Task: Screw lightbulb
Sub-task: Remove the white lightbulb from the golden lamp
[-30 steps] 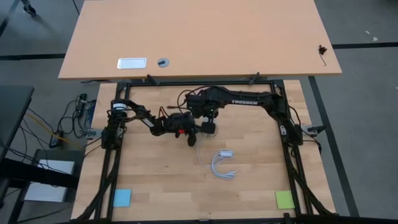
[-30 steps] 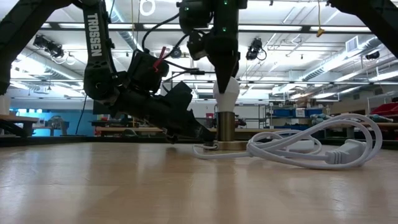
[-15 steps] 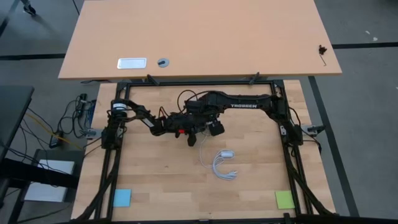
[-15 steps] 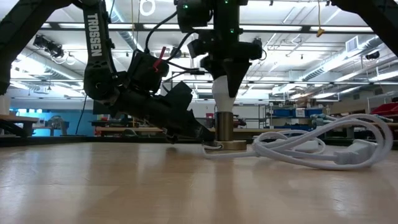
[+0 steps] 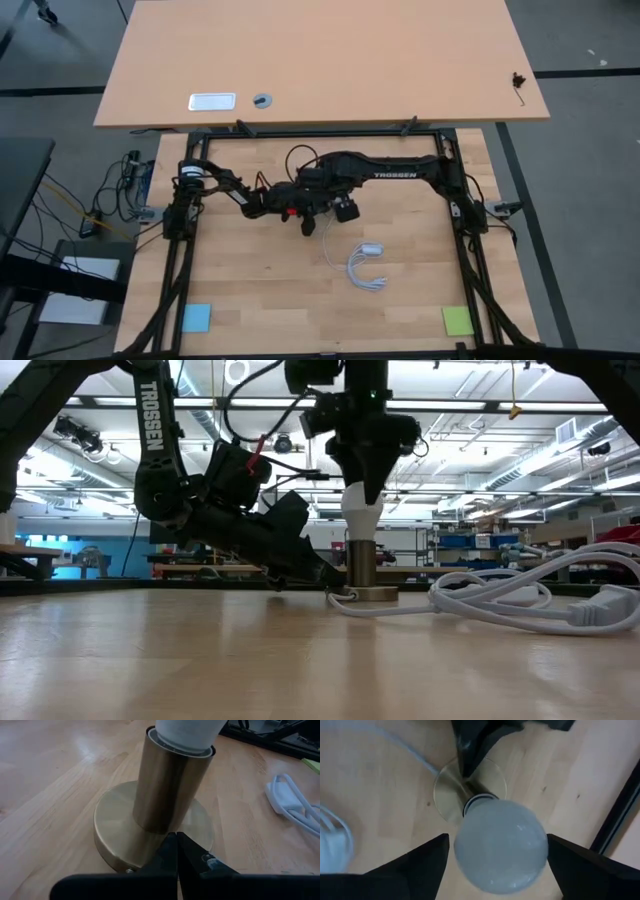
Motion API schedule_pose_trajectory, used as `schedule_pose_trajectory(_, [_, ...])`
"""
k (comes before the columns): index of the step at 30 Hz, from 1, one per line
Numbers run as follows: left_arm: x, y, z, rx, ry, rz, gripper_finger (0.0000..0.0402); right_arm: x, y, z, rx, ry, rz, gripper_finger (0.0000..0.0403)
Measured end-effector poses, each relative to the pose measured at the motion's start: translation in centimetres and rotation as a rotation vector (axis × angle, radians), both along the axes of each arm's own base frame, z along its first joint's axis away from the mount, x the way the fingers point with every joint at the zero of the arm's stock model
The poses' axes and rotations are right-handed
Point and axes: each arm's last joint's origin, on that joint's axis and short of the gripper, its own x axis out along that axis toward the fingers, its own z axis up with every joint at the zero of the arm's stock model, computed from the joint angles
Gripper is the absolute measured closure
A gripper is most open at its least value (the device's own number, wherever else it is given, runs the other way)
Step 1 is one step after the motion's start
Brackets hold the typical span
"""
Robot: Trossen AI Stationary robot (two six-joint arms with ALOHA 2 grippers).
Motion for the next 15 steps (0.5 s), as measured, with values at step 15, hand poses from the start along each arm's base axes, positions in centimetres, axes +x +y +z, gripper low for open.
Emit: schedule_pose_trajectory(15, [0.0,0.0,0.0,0.001,-0.001,0.003,0.0401,-1.0,-2.9,3.2,0.130,-0.206,-0.852,0.0082])
